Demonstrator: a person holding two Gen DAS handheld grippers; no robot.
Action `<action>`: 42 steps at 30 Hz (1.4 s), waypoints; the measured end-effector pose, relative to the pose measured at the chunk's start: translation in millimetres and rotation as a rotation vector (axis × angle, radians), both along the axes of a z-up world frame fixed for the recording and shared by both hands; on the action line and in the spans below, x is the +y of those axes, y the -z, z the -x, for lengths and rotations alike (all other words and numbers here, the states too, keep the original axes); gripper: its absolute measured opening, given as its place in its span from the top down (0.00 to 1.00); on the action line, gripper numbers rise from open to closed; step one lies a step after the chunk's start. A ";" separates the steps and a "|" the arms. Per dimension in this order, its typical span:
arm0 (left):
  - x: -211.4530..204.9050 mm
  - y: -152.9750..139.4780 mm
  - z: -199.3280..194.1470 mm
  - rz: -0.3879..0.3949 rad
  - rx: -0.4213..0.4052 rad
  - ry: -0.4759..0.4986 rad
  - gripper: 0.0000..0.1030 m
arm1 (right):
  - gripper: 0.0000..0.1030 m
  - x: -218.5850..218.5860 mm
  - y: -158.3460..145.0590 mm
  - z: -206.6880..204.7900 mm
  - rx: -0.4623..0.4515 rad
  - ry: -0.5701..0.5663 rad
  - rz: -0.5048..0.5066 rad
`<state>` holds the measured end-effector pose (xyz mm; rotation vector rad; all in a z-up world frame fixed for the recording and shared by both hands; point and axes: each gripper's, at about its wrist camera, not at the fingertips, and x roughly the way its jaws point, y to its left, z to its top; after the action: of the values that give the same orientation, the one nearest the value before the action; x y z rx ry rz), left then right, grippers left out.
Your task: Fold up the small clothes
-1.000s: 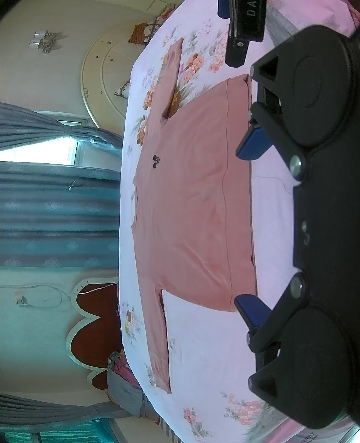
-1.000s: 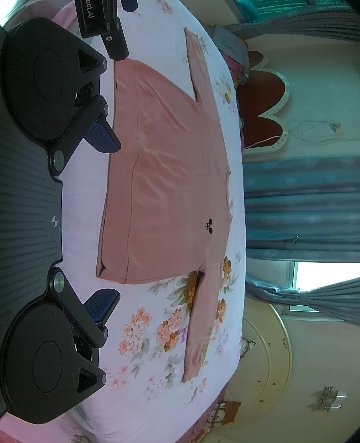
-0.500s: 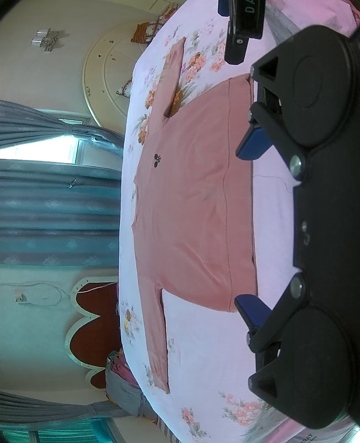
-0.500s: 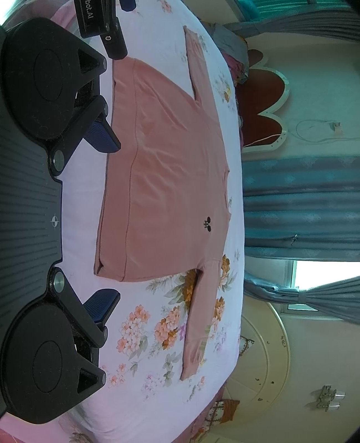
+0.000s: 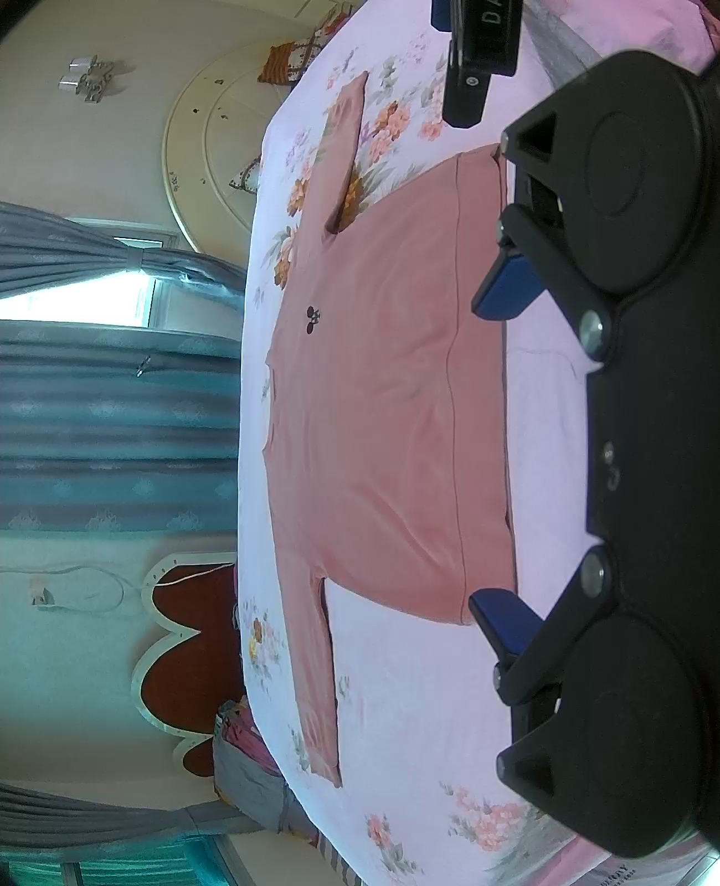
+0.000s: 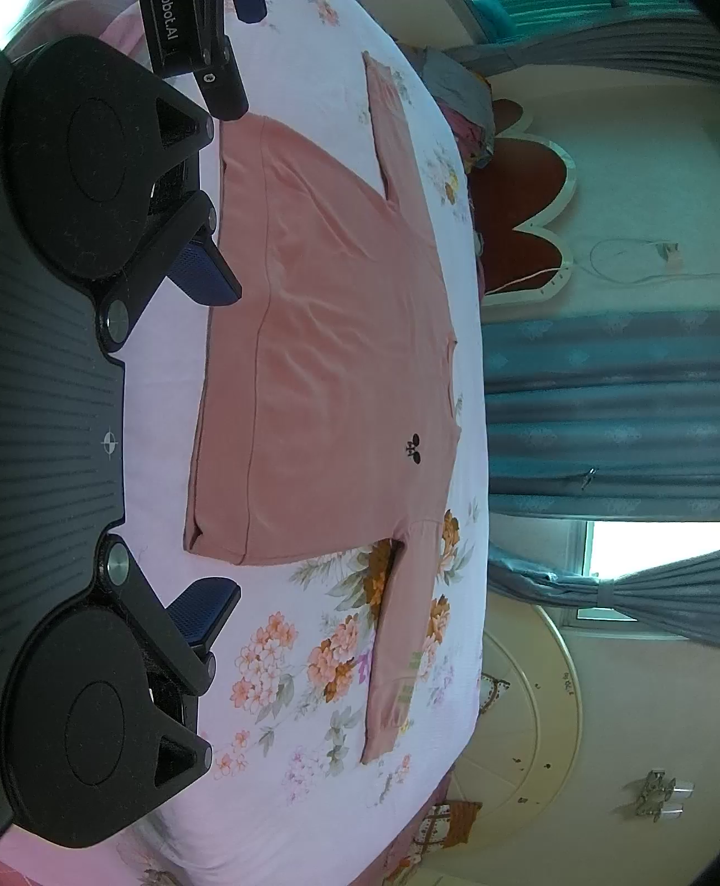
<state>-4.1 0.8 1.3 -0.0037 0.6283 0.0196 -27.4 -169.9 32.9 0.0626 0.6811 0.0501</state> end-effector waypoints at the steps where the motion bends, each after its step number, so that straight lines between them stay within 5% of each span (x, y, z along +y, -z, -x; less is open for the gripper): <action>1: -0.3 0.1 -0.2 -0.001 0.000 0.000 0.00 | 0.00 -0.2 0.1 0.3 0.001 0.000 -0.001; 42: -2.1 1.2 -1.1 -0.011 0.002 0.000 0.00 | 0.00 -6.2 2.9 -3.1 0.004 0.000 -0.002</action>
<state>-3.0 -1.3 0.1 0.0070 0.6298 0.0226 -24.3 -176.2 30.0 0.0648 0.6855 0.0507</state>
